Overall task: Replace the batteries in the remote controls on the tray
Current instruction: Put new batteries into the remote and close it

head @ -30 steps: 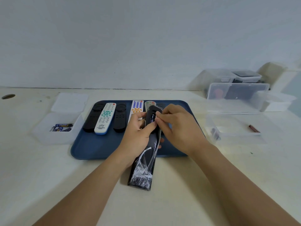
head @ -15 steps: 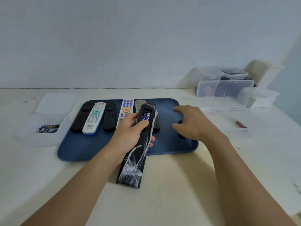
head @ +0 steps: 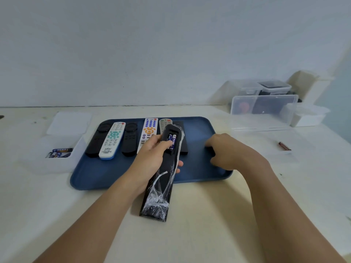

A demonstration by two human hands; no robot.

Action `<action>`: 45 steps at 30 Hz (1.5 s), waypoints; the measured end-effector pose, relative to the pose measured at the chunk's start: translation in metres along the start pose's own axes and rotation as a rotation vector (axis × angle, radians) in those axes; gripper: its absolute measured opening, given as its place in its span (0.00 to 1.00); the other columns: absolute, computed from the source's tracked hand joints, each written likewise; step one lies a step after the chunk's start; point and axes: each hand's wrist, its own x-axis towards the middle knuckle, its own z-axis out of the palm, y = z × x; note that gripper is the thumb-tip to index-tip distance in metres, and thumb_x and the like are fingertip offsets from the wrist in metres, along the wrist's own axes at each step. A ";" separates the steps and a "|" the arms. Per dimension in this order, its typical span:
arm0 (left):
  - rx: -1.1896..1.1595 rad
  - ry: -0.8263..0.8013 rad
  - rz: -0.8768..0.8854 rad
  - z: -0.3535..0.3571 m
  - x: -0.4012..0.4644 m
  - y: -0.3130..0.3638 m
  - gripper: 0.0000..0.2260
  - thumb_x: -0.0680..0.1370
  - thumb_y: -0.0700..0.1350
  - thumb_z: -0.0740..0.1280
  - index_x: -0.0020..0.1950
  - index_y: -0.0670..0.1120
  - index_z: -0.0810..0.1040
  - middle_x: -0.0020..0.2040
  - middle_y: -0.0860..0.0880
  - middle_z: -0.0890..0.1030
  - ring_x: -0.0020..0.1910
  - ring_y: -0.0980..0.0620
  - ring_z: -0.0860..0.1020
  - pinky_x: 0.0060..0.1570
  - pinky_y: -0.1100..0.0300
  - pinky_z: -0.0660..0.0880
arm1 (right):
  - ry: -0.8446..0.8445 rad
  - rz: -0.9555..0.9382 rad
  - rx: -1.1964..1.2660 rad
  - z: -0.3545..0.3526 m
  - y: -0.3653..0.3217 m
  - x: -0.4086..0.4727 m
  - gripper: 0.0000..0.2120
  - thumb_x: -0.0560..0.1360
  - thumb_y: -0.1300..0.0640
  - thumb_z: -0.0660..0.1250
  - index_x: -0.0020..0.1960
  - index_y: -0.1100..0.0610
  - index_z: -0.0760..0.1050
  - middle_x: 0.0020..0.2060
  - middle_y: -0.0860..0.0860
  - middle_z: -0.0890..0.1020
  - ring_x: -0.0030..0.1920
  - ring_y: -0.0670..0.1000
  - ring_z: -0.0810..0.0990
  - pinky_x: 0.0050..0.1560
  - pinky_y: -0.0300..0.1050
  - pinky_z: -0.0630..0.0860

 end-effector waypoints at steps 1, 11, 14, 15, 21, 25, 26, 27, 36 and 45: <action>-0.015 -0.010 -0.013 -0.001 0.000 0.001 0.10 0.84 0.44 0.61 0.62 0.44 0.77 0.53 0.36 0.84 0.37 0.41 0.84 0.34 0.51 0.82 | 0.023 -0.016 0.020 -0.001 0.001 -0.001 0.04 0.69 0.68 0.62 0.41 0.61 0.73 0.41 0.58 0.76 0.41 0.56 0.72 0.33 0.44 0.67; -0.007 -0.043 0.000 -0.001 0.000 0.001 0.10 0.84 0.40 0.61 0.64 0.45 0.75 0.50 0.41 0.86 0.37 0.43 0.84 0.34 0.53 0.82 | 0.313 -0.226 1.086 0.003 -0.017 0.000 0.26 0.74 0.70 0.70 0.68 0.52 0.74 0.45 0.60 0.81 0.37 0.52 0.82 0.40 0.51 0.84; 0.017 -0.028 0.032 -0.002 0.001 -0.001 0.10 0.83 0.41 0.65 0.64 0.45 0.74 0.47 0.42 0.86 0.36 0.44 0.84 0.33 0.52 0.82 | 0.279 -0.183 1.452 0.001 -0.034 -0.006 0.14 0.76 0.68 0.70 0.61 0.60 0.77 0.40 0.61 0.82 0.37 0.56 0.85 0.35 0.50 0.84; 0.032 -0.024 0.044 -0.002 0.001 -0.002 0.11 0.82 0.42 0.66 0.64 0.45 0.74 0.44 0.43 0.86 0.36 0.44 0.84 0.33 0.52 0.81 | 0.251 -0.157 1.548 0.001 -0.038 -0.007 0.12 0.77 0.67 0.69 0.59 0.61 0.77 0.38 0.60 0.83 0.36 0.56 0.85 0.33 0.48 0.83; 0.032 -0.054 0.052 -0.002 0.001 0.000 0.09 0.82 0.41 0.66 0.63 0.46 0.74 0.45 0.41 0.86 0.34 0.44 0.84 0.32 0.52 0.81 | 0.147 -0.027 1.779 0.005 -0.047 -0.003 0.04 0.79 0.59 0.68 0.50 0.59 0.78 0.37 0.57 0.83 0.31 0.52 0.81 0.28 0.39 0.78; -0.005 -0.071 0.038 -0.002 0.000 0.004 0.10 0.82 0.40 0.65 0.63 0.45 0.75 0.47 0.39 0.86 0.34 0.43 0.83 0.32 0.53 0.81 | 0.116 -0.005 1.911 0.006 -0.045 -0.002 0.03 0.79 0.61 0.67 0.49 0.61 0.77 0.33 0.53 0.83 0.32 0.48 0.82 0.32 0.36 0.80; -0.013 -0.070 0.037 -0.002 0.000 0.004 0.10 0.82 0.41 0.65 0.63 0.45 0.75 0.48 0.38 0.86 0.34 0.43 0.83 0.32 0.53 0.81 | 0.122 -0.002 1.939 0.006 -0.045 -0.002 0.03 0.79 0.62 0.66 0.50 0.62 0.76 0.32 0.52 0.82 0.33 0.48 0.82 0.34 0.36 0.80; -0.014 -0.069 0.040 -0.001 0.000 0.004 0.10 0.82 0.41 0.65 0.63 0.45 0.75 0.48 0.39 0.86 0.34 0.43 0.83 0.32 0.54 0.81 | 0.132 -0.005 1.962 0.005 -0.044 -0.002 0.03 0.79 0.63 0.66 0.50 0.63 0.75 0.30 0.52 0.82 0.33 0.48 0.83 0.35 0.37 0.81; 0.009 -0.017 0.083 -0.002 0.003 -0.001 0.10 0.84 0.42 0.60 0.64 0.44 0.74 0.47 0.42 0.87 0.35 0.45 0.83 0.32 0.53 0.81 | 0.138 0.017 2.057 0.002 -0.041 -0.001 0.05 0.78 0.63 0.67 0.47 0.66 0.78 0.36 0.59 0.82 0.40 0.53 0.84 0.41 0.39 0.82; -0.009 0.012 0.096 -0.004 0.003 0.000 0.09 0.84 0.42 0.61 0.62 0.47 0.76 0.49 0.40 0.86 0.35 0.44 0.83 0.33 0.53 0.81 | 0.339 -0.133 2.046 -0.001 -0.044 -0.008 0.01 0.74 0.66 0.71 0.44 0.63 0.82 0.40 0.54 0.85 0.42 0.50 0.84 0.48 0.40 0.81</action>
